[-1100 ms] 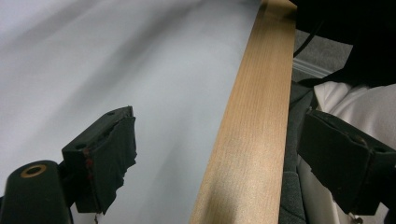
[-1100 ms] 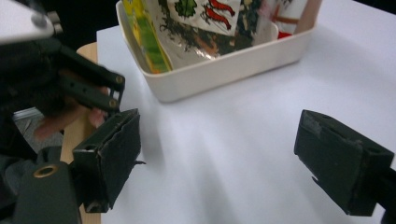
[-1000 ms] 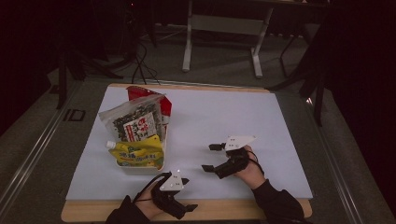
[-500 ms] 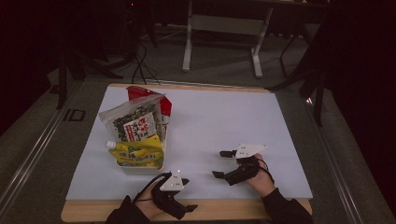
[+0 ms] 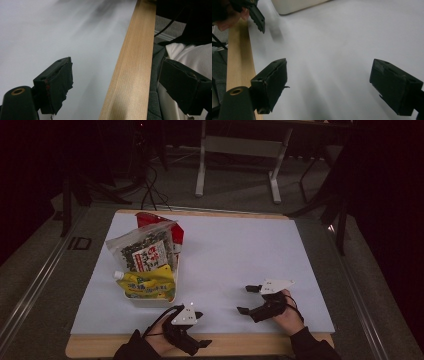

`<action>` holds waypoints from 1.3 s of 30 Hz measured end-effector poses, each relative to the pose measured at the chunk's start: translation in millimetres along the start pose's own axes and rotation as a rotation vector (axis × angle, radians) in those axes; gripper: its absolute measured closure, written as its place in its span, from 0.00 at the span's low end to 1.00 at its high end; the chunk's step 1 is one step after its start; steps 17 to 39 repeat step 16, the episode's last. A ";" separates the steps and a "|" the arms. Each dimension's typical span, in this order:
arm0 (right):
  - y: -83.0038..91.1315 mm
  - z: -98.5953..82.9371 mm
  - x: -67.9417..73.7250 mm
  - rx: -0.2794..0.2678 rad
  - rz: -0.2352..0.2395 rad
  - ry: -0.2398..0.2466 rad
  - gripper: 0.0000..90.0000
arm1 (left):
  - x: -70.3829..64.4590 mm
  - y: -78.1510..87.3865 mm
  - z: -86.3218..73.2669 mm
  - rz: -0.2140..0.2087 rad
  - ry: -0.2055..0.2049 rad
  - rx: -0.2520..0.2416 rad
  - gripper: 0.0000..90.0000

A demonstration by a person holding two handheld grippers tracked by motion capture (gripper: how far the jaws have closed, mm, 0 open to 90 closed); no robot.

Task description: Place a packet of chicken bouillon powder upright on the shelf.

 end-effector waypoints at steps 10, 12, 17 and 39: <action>5.0 -9.2 -3.3 -0.009 -0.009 -0.026 0.16 | 0.0 -0.8 -0.6 -0.007 -0.001 0.003 0.15; 4.1 -9.7 -4.0 -0.003 -0.013 -0.022 0.16 | 0.0 -0.6 -0.5 -0.009 -0.002 0.002 0.15; 2.6 -10.3 -4.0 0.004 -0.015 -0.020 0.16 | 0.2 -0.6 -0.6 -0.008 -0.002 0.002 0.15; 2.6 -10.3 -4.0 0.004 -0.015 -0.020 0.16 | 0.2 -0.6 -0.6 -0.008 -0.002 0.002 0.15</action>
Point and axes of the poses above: each handheld gripper's, and its own axes: y roughly backward along the jaws, z roughly out of its top, x roughly to its left, the point moved 1 cm from there along -y, roughly forward along the jaws, and after that the axes turned 15 degrees about z, right-handed, at the moved point
